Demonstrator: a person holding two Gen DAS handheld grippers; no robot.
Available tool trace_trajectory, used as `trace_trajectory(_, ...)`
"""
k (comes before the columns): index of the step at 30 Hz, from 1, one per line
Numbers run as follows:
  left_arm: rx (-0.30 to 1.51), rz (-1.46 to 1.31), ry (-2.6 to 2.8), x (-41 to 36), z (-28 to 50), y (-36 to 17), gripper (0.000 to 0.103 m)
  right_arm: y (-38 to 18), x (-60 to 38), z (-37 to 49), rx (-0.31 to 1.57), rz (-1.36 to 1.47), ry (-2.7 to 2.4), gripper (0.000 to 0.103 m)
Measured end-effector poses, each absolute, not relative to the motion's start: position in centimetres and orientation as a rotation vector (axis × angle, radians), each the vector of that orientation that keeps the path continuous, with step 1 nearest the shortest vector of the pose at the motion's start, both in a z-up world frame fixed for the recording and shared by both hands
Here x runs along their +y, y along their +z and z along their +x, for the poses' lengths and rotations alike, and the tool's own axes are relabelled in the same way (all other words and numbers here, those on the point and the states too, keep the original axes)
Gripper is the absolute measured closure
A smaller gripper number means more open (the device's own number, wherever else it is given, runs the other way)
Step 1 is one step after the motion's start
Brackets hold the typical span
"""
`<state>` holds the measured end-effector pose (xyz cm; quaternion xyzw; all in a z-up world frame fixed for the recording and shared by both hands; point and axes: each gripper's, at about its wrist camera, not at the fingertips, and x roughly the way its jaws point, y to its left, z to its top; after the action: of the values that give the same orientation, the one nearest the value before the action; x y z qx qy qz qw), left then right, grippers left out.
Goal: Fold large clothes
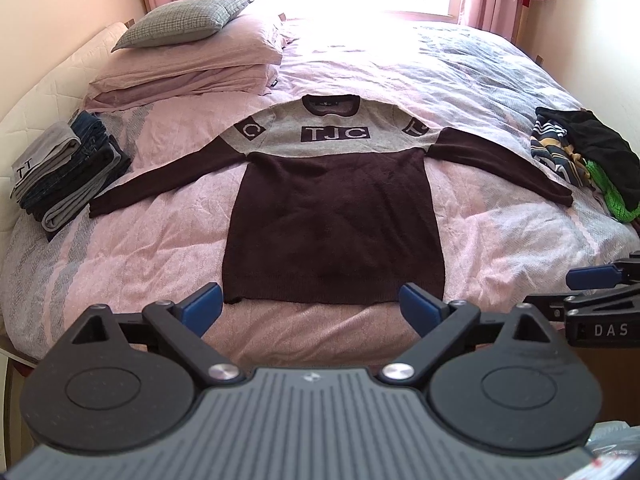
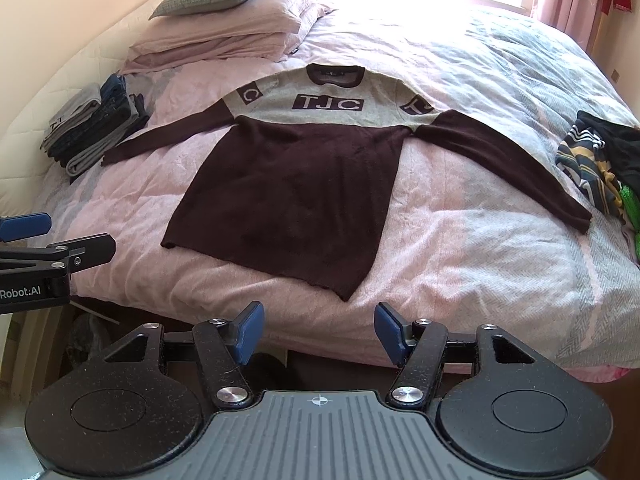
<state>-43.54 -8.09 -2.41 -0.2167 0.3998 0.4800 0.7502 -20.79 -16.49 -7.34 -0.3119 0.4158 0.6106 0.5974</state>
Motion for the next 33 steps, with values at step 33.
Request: trace_trajectory(33, 0.695, -0.876, 1.146, 21.4, -53.8, -9.6, 0.010, -8.3, 4.0, -17.7, 1.040, -0.477, 1.166, 0.045)
